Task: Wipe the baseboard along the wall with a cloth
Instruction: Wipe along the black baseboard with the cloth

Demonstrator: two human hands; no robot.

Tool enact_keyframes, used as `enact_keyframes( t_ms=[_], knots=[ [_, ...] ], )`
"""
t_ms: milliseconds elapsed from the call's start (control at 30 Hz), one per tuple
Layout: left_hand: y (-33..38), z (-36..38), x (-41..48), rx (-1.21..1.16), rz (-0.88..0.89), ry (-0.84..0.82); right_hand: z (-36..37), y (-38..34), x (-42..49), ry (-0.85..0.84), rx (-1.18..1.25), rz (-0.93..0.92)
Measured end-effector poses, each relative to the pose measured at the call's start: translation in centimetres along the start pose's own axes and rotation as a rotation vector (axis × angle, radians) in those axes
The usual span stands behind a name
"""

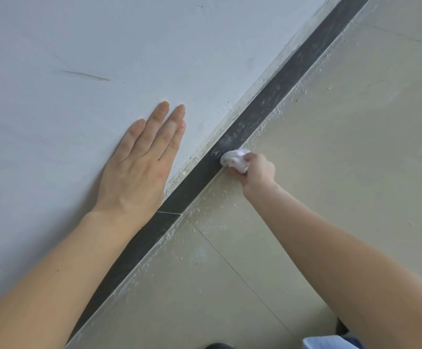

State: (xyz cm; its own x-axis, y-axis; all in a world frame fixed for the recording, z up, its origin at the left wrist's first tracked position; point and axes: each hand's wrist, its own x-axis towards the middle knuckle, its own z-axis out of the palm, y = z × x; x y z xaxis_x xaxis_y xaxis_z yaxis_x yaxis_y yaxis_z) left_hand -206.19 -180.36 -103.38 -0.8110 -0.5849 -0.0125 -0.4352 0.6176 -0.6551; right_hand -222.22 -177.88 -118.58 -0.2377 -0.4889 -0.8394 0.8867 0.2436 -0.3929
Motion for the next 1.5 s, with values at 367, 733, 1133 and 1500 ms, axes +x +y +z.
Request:
enact_keyframes(
  t_ms=[367, 733, 1133, 1500],
  knots=[
    [0.1, 0.5, -0.2, 0.051, 0.014, 0.030, 0.8, 5.1, -2.4, -0.225, -0.308, 0.193],
    [0.1, 0.8, -0.4, 0.070, -0.038, -0.035, 0.3, -4.4, -0.5, -0.025, 0.055, -0.043],
    [0.1, 1.0, -0.5, 0.108, -0.013, -0.020, 2.0, 1.1, -4.7, -0.326, -0.402, 0.184],
    [0.1, 1.1, -0.4, 0.079, -0.023, -0.032, 0.2, -7.2, -1.8, -0.006, 0.187, -0.005]
  ],
)
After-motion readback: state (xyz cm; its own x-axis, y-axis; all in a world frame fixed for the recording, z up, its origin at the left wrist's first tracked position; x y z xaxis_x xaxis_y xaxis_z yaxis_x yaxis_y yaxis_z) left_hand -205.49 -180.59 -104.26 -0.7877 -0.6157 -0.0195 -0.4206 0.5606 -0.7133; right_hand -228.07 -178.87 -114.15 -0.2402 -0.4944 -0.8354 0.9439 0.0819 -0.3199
